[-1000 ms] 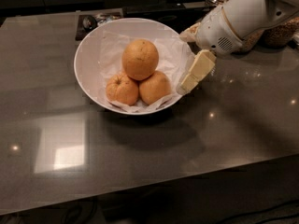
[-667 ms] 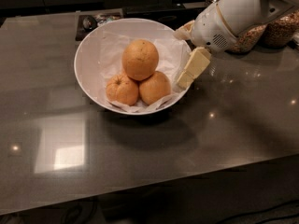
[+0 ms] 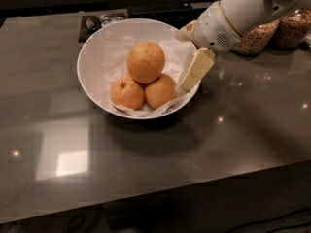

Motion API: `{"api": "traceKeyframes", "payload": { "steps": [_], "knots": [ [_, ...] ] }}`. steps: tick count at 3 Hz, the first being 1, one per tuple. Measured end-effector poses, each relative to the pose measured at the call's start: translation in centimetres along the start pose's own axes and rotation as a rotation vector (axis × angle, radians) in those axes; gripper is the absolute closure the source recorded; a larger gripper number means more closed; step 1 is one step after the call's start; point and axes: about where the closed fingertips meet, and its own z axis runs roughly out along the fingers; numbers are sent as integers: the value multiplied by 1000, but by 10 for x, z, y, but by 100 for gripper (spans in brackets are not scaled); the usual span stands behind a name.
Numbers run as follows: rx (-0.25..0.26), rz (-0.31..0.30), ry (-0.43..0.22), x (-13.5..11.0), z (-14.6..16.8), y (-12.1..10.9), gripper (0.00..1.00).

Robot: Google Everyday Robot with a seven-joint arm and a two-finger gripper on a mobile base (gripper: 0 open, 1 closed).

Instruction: Pick orange from white bowl

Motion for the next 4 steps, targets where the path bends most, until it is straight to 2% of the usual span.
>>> {"api": "traceKeyframes", "payload": {
  "steps": [1,2,4],
  "knots": [
    [-17,2,23,-7,9,1,0],
    [-63,2,53,-13,22,-2,0],
    [-116,16,54,-15,35,-7,0]
  ]
}}
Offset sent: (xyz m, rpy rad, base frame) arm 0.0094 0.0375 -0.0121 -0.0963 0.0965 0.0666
